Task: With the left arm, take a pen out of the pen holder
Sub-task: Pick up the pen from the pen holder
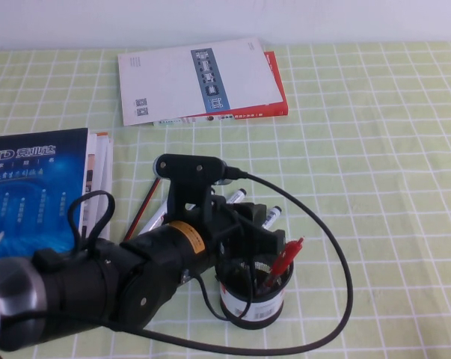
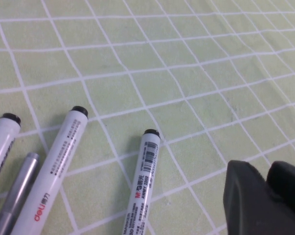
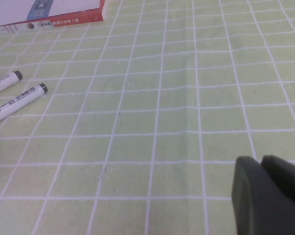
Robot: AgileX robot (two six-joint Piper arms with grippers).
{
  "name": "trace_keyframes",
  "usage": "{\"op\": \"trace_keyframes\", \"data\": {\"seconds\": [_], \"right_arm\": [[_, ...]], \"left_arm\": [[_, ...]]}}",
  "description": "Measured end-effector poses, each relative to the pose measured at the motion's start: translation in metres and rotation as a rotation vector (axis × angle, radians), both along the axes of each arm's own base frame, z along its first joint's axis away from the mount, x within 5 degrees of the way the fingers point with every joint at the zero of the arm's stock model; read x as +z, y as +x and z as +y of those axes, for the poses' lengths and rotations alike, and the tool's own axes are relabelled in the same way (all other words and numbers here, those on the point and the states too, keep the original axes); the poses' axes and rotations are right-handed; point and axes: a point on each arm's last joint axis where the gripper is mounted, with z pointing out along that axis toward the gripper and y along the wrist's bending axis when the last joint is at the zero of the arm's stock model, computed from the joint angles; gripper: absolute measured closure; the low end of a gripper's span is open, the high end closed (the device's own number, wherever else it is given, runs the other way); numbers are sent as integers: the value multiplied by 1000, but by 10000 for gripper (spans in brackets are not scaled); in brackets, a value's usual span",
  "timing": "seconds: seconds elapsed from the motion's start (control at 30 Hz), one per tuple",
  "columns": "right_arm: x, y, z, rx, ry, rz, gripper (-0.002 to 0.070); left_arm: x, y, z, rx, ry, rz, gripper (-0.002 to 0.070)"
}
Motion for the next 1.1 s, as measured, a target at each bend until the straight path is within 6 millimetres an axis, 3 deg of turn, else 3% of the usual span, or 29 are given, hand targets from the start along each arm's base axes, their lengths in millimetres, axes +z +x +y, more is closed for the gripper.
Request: {"op": "trace_keyframes", "data": {"seconds": [0.23,0.63,1.1], "right_arm": [[0,0,0,0,0,0,690],[0,0,0,0,0,0,690],[0,0,0,0,0,0,690]], "left_arm": [[6,-2,1,-21,10,-30,627],[52,-16,15,-63,-39,-133,628],[148,-23,20,-159,80,-221,628]]}}
